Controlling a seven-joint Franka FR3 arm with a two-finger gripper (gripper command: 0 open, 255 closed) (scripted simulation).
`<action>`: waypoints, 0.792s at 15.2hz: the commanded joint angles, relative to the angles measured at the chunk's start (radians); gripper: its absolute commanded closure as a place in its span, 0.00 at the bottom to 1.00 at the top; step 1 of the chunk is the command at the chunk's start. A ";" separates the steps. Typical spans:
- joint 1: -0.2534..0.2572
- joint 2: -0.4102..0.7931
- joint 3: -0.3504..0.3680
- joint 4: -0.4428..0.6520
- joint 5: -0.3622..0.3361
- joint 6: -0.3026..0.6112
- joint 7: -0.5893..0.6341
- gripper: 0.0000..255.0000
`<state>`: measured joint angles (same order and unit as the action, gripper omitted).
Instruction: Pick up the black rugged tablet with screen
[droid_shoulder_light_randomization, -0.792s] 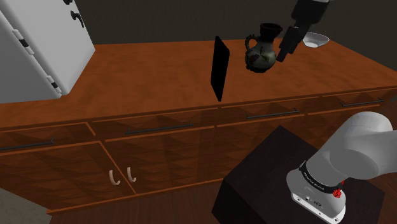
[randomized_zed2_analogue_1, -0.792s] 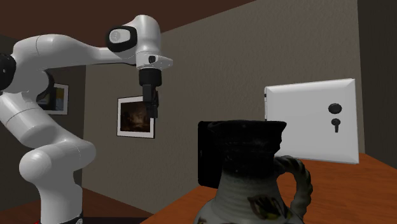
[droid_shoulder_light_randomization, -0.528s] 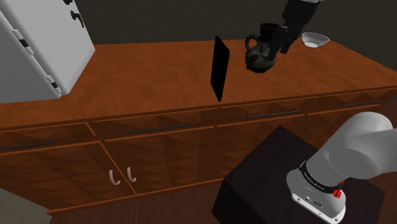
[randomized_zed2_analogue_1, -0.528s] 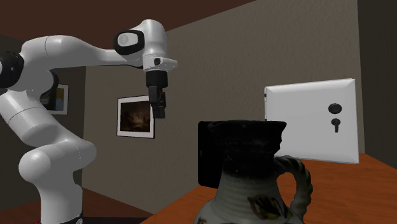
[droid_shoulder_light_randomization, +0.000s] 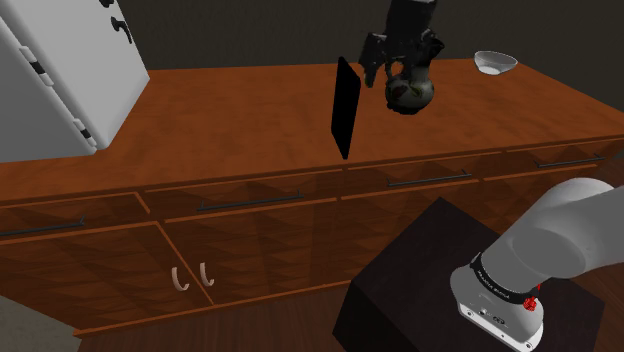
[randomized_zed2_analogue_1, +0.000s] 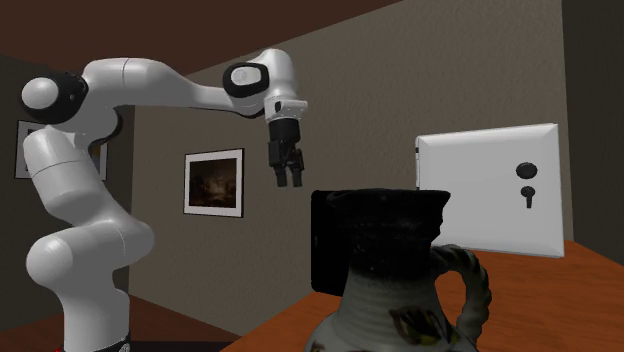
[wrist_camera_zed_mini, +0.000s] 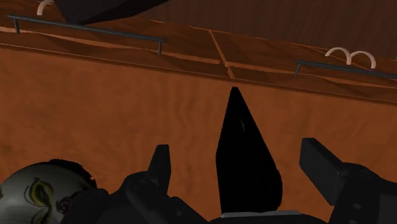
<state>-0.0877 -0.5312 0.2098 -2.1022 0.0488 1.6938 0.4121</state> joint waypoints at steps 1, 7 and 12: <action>-0.026 0.075 0.048 0.060 -0.012 0.023 0.121 0.00; -0.053 0.165 0.100 0.100 -0.041 0.077 0.266 0.00; -0.051 0.158 0.103 0.032 -0.038 0.138 0.268 0.00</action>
<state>-0.1394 -0.3726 0.3105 -2.0578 0.0100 1.8198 0.6778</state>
